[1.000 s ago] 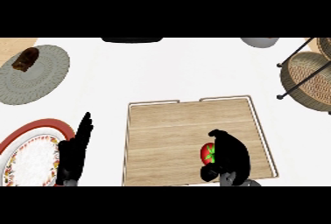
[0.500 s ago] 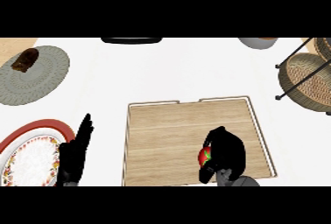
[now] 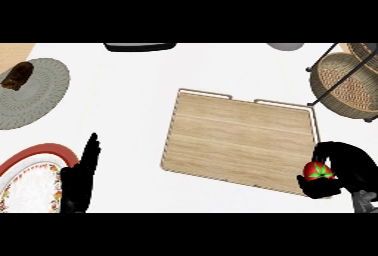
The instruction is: Pick the tomato from the tray and place it in the tiered basket
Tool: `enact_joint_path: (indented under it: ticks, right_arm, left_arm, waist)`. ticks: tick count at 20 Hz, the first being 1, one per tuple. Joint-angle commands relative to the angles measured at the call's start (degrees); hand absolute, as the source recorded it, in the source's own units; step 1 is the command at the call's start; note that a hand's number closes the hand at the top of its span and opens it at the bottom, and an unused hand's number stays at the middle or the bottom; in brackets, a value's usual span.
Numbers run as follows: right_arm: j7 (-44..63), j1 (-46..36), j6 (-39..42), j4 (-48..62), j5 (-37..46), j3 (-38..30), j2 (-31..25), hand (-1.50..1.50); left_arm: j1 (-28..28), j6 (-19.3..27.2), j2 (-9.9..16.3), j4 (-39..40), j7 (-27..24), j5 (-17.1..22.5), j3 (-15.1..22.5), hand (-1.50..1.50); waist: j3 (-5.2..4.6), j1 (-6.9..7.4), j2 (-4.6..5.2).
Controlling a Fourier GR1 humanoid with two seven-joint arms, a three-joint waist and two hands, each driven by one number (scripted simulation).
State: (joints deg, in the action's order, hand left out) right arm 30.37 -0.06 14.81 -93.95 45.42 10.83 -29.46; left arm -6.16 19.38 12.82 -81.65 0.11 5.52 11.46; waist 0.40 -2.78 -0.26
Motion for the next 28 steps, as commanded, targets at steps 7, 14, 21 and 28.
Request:
enact_joint_path:
  ticks: [7, 14, 21, 28]
  right_arm:
    - [-32.51, 0.78, 1.57, 12.27, -26.84, -32.69, -17.58, 1.50]
    - [-46.20, -2.38, 10.58, 25.15, -39.20, -51.95, -30.52, 1.50]
    - [-56.51, -7.24, 12.81, 42.71, -35.22, -53.31, -41.48, 1.50]
    - [-51.19, -19.78, 11.34, 48.77, -34.16, -46.04, -43.92, 1.50]
  left_arm:
    - [-2.51, -1.51, 1.74, 0.33, -0.34, 1.34, -1.70, 0.00]
    - [-0.42, -1.05, -0.74, 2.14, -1.61, -0.41, 0.46, 0.00]
    - [2.28, -1.25, -1.37, 0.78, 1.27, -1.92, 0.78, 0.00]
    - [1.92, -5.13, 0.62, 1.63, 0.20, -0.81, -1.92, 0.00]
  waist:
    - [-0.11, -0.92, -0.22]
    - [-0.32, 0.70, 0.12]
    - [-0.34, 3.43, 0.44]
    - [-0.37, 4.00, 0.48]
